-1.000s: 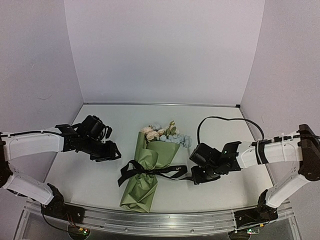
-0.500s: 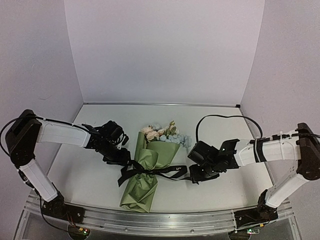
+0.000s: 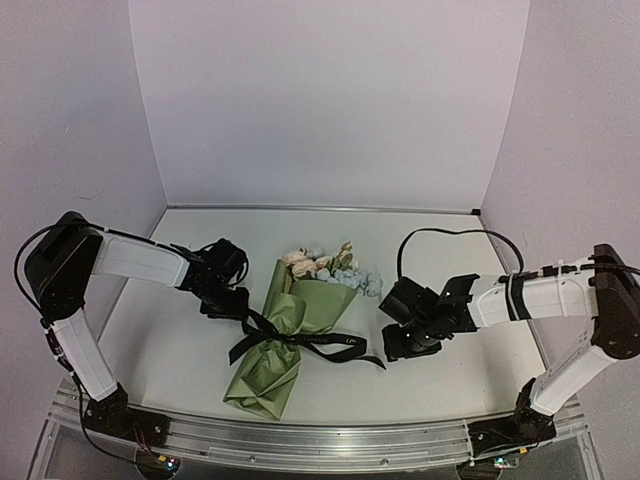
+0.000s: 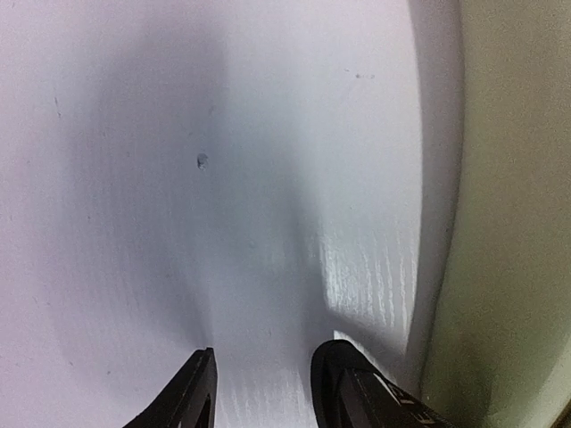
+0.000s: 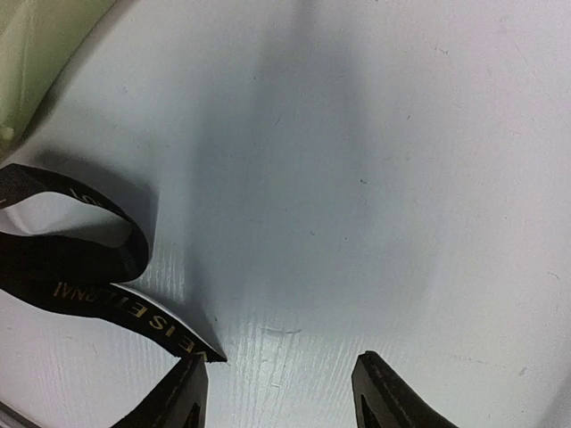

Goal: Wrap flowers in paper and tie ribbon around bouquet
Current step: Tie the half-tied ribbon around the folded bouquet, then reset both arms

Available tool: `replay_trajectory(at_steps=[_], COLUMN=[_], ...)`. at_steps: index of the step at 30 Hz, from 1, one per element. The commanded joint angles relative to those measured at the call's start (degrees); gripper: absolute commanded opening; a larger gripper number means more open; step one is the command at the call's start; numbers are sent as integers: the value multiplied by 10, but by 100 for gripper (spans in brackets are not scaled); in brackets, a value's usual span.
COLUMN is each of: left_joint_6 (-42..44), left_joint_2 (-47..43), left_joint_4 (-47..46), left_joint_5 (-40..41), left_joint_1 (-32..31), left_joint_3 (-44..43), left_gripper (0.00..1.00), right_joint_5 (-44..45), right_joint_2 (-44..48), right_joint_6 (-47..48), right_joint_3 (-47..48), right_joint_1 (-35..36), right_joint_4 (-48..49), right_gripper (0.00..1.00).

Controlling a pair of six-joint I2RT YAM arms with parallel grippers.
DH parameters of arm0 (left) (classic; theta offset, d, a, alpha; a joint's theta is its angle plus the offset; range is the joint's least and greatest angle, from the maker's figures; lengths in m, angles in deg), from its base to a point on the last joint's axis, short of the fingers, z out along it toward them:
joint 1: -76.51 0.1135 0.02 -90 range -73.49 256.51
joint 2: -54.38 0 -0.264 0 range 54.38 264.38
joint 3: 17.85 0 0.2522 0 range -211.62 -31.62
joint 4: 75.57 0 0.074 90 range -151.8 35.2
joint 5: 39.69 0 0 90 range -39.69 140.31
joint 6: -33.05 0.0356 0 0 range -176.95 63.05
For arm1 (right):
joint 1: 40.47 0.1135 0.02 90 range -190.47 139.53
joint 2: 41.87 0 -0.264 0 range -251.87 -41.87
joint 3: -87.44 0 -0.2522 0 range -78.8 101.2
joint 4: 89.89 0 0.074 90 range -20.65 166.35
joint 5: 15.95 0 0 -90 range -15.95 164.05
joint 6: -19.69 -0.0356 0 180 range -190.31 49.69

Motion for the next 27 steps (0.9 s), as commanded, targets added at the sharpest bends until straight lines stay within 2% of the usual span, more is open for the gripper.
replay_trajectory(at_steps=[1, 4, 8, 9, 11, 12, 14, 15, 19, 27], left_joint_6=[-11, -4, -6, -7, -9, -9, -11, -13, -30, -37], left_joint_2=[-3, -29, -89, -105, -137, -147, -171, -182, -216, -250], left_joint_4=[-16, -38, -49, -48, -40, -37, -33, -32, -38, -41], left_joint_5=[20, -19, -62, -64, -62, -60, -62, -64, -73, -1], left_joint_1=[12, 16, 16, 16, 17, 17, 20, 24, 52, 67], left_joint_3=[-31, -21, -10, -9, -12, -14, -20, -24, -37, -84], left_gripper=[46, 53, 67, 73, 83, 86, 91, 98, 100, 100], right_joint_5=[0, 3, 6, 10, 13, 15, 22, 30, 74, 143], right_joint_2=[-7, -3, 13, 20, 31, 38, 50, 59, 95, 160], right_joint_6=[3, 1, -2, -3, -7, -9, -13, -15, -16, 11], right_joint_3=[18, 15, 12, 12, 12, 12, 12, 13, 20, 59], right_joint_1=[-2, -2, -4, -6, -14, -20, -28, -32, -47, -61], right_joint_4=[-13, -15, -16, -16, -17, -17, -17, -17, -17, -34], right_gripper=[58, 61, 67, 70, 92, 98, 98, 98, 98, 98])
